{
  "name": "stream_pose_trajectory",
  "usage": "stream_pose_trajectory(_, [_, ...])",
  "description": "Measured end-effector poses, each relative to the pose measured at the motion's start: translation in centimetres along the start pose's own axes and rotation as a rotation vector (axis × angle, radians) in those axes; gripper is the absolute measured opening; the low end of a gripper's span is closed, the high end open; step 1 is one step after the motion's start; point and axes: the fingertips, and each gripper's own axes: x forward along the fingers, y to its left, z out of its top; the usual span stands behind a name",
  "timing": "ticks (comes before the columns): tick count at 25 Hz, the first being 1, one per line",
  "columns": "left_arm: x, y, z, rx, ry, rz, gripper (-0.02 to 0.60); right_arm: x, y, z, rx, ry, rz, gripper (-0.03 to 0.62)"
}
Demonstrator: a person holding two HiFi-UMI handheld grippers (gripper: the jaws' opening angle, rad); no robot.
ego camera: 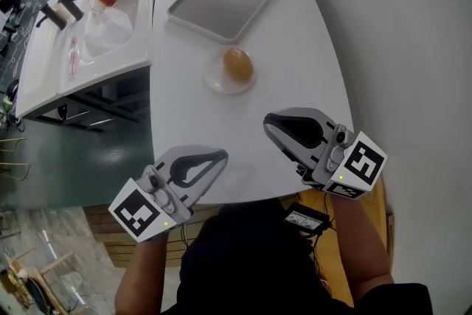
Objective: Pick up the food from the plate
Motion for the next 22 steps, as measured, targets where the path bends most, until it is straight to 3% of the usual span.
stream_pose_trajectory(14, [2.7, 5.2, -1.1, -0.053, -0.003, -0.014, 0.008, 4.1, -4.8, -2.7, 0.036, 0.037, 0.029, 0.008])
stream_pose_trajectory(22, [3.9, 8.2, -2.0, -0.077, 0.005, -0.009, 0.008, 6.3, -7.8, -3.9, 0.057, 0.057, 0.037, 0.120])
